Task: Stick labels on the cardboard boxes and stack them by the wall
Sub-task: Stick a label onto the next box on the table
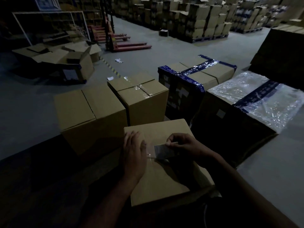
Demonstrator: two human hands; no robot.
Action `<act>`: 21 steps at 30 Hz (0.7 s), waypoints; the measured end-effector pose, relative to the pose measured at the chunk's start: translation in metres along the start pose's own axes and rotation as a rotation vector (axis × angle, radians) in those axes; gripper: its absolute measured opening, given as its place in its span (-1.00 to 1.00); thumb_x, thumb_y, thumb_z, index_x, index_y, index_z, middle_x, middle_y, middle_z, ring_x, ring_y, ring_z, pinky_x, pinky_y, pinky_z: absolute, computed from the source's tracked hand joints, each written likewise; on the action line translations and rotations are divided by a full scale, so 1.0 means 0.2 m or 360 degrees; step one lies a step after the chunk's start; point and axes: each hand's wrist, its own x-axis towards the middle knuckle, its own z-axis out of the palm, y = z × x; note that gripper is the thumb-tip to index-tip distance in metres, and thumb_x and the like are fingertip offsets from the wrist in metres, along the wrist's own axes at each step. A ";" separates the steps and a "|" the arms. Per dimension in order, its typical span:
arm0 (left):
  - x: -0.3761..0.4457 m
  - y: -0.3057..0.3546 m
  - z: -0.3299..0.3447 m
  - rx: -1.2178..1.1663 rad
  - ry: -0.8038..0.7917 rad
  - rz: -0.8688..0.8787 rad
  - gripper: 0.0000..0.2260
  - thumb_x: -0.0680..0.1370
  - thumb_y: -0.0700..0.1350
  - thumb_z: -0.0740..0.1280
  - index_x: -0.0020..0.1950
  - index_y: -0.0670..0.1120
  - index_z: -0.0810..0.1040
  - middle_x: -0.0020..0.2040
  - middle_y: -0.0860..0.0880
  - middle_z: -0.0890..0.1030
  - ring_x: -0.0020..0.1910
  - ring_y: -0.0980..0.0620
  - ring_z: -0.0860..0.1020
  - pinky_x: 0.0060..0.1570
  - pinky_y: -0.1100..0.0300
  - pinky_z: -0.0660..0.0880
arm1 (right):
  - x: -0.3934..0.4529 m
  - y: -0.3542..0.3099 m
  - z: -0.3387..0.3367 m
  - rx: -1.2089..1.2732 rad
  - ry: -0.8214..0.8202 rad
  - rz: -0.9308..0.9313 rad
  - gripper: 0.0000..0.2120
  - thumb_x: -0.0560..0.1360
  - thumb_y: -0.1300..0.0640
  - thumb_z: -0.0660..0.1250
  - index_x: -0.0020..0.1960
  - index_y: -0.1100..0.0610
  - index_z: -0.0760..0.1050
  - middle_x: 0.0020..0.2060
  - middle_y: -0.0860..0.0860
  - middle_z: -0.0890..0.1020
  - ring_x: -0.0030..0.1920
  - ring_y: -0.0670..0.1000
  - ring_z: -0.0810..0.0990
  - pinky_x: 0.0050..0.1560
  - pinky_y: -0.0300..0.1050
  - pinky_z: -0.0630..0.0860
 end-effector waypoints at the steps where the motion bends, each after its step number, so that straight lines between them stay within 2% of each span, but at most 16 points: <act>1: 0.03 -0.02 0.00 0.0007 0.0016 0.0020 -0.56 0.71 0.07 0.05 0.56 -0.05 0.28 0.60 -0.04 0.19 0.59 0.05 0.06 0.51 0.08 0.09 | -0.02 0.01 0.00 0.0105 0.0069 -0.0005 -0.86 0.57 0.08 0.30 0.00 0.16 0.54 -0.03 0.03 0.61 0.00 0.01 0.59 -0.03 -0.09 0.55; 3: 0.09 -0.08 0.01 0.0071 0.0027 0.0127 -0.61 0.72 -0.05 0.05 0.53 -0.10 0.33 0.59 -0.07 0.24 0.59 0.02 0.10 0.49 0.17 0.04 | -0.05 0.04 0.00 0.0352 0.0283 -0.0001 -0.81 0.55 0.05 0.31 0.00 0.19 0.53 -0.06 0.01 0.61 -0.01 0.00 0.59 -0.10 -0.12 0.54; 6: 0.17 -0.13 0.03 0.0185 -0.0053 0.0243 -0.63 0.71 -0.13 0.09 0.52 -0.13 0.35 0.58 -0.07 0.25 0.59 0.02 0.09 0.49 0.20 -0.02 | -0.12 0.09 0.04 0.0366 0.0734 -0.0044 -0.88 0.53 0.10 0.37 -0.11 0.14 0.57 -0.19 -0.07 0.65 -0.09 -0.08 0.60 -0.20 -0.25 0.50; 8: 0.23 -0.15 0.05 0.0293 -0.0056 0.0279 -0.63 0.70 -0.13 0.09 0.50 -0.14 0.39 0.56 -0.10 0.29 0.58 -0.01 0.14 0.52 0.12 -0.01 | -0.18 0.10 0.09 0.0297 0.0935 -0.0026 -0.89 0.51 0.09 0.41 -0.12 0.14 0.59 -0.28 -0.10 0.65 -0.23 -0.16 0.61 -0.31 -0.29 0.50; 10: 0.26 -0.16 0.06 0.0456 -0.0001 0.0330 -0.60 0.67 -0.05 0.06 0.43 -0.12 0.48 0.50 -0.12 0.39 0.56 -0.06 0.23 0.52 -0.03 0.05 | -0.25 0.13 0.13 0.0283 0.1084 -0.0036 -0.88 0.50 0.10 0.42 -0.09 0.17 0.59 -0.31 -0.08 0.65 -0.35 -0.20 0.61 -0.39 -0.31 0.51; 13: 0.20 -0.08 0.09 0.0583 -0.0026 0.0418 -0.68 0.62 -0.11 0.25 0.36 -0.13 0.53 0.41 -0.15 0.49 0.48 -0.15 0.32 0.48 -0.09 0.14 | -0.36 0.19 0.12 0.0302 0.1291 -0.0033 -0.92 0.51 0.17 0.41 -0.07 0.19 0.60 -0.28 -0.05 0.65 -0.38 -0.23 0.59 -0.40 -0.33 0.51; 16: 0.02 0.10 0.15 0.0378 -0.0149 0.0639 -0.72 0.59 -0.13 0.30 0.29 -0.14 0.55 0.26 -0.14 0.57 0.29 -0.14 0.44 0.32 -0.03 0.34 | -0.48 0.28 0.11 0.0433 0.1496 -0.0002 -0.91 0.50 0.28 0.41 -0.01 0.27 0.60 -0.37 -0.12 0.66 -0.39 -0.26 0.58 -0.36 -0.40 0.48; 18: -0.13 0.23 0.23 0.0175 -0.0258 0.0815 -0.68 0.54 -0.05 0.26 0.25 -0.14 0.57 0.18 -0.13 0.60 0.18 -0.10 0.46 0.23 0.07 0.35 | -0.58 0.34 0.09 0.0543 0.1588 0.0054 -0.93 0.50 0.34 0.39 -0.02 0.27 0.57 -0.46 -0.13 0.63 -0.44 -0.27 0.56 -0.39 -0.42 0.45; 21: -0.34 0.40 0.37 -0.0024 -0.0488 0.0986 -0.62 0.54 0.03 0.20 0.26 -0.10 0.56 0.18 -0.06 0.59 0.17 -0.03 0.45 0.18 0.22 0.31 | -0.74 0.45 0.05 0.0651 0.1706 0.0170 -0.90 0.50 0.37 0.37 0.00 0.26 0.56 -0.39 -0.05 0.63 -0.46 -0.24 0.57 -0.41 -0.38 0.47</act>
